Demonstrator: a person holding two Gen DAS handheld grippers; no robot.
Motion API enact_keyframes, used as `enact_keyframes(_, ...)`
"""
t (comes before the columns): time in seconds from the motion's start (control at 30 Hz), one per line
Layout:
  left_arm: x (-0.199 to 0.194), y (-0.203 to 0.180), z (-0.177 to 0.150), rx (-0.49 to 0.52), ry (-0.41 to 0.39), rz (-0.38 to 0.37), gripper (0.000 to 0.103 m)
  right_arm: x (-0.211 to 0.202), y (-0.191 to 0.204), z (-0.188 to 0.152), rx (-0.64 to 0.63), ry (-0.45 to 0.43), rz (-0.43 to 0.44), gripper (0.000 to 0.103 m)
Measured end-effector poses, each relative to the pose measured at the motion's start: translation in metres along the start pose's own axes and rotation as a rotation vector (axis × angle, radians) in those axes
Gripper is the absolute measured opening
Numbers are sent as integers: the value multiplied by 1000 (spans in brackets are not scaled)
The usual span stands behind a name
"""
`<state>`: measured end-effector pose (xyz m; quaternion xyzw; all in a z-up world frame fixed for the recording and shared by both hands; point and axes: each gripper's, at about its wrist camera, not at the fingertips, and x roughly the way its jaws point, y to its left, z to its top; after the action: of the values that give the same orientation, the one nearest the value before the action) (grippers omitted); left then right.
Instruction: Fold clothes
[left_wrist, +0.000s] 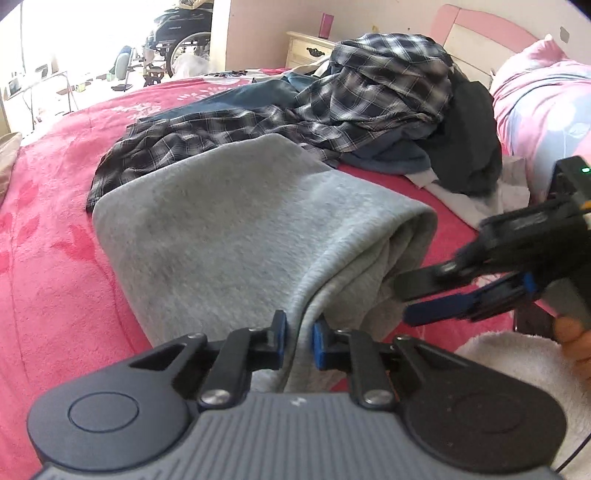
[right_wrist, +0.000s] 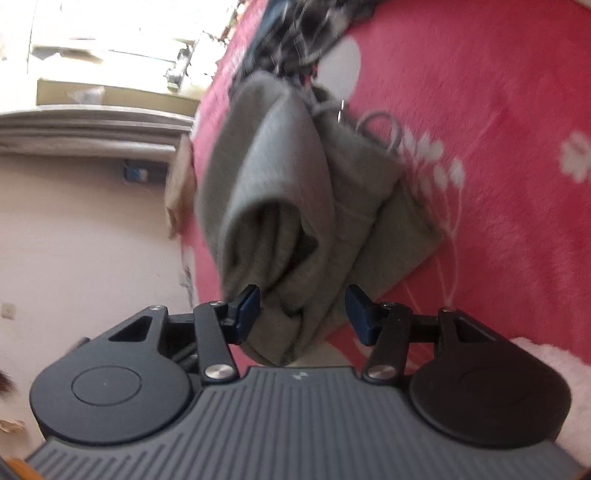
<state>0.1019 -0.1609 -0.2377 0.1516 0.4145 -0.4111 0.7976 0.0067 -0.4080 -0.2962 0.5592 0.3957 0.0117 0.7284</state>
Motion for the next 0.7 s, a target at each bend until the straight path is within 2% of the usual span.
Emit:
enact_keyframes(0.07,-2,5,1,-34,-3,-14,15,13,1,1,-6,-2,-14,43)
enact_keyframes(0.13,-5,3,1,-37,-32,23,14,23,1,1,-6,-6,-20,36)
enact_keyframes(0.17,-7,1,0,-30,-50,55,14,29,0,1,-2,-7,-29,21)
enact_keyframes(0.2,-9,-1,0,-22,-69,87,14,32,0,0,-2,-12,-47,12)
enact_keyframes(0.23,-11,-4,0,-14,-87,120,14,33,0,-1,-4,-18,-56,7)
enact_keyframes(0.3,-11,-25,-4,113,-135,273,14,27,5,-5,-29,-46,-48,5)
enact_keyframes(0.37,-5,-39,-9,202,-114,279,15,23,9,-8,-51,-61,-46,5)
enact_keyframes(0.4,-2,-43,-11,215,-100,263,16,22,10,-9,-60,-62,-49,5)
enact_keyframes(0.47,6,-47,-15,235,-69,229,31,22,9,-9,-58,-54,-56,5)
enact_keyframes(0.53,14,-49,-15,262,-42,233,34,22,8,-9,-58,-48,-58,5)
enact_keyframes(0.6,19,-51,-14,299,-55,293,17,22,10,-9,-74,-44,-68,5)
enact_keyframes(0.67,19,-54,-13,339,-97,382,14,22,11,-10,-82,-41,-78,4)
enact_keyframes(0.7,16,-60,-14,393,-137,451,14,22,11,-10,-82,-40,-82,4)
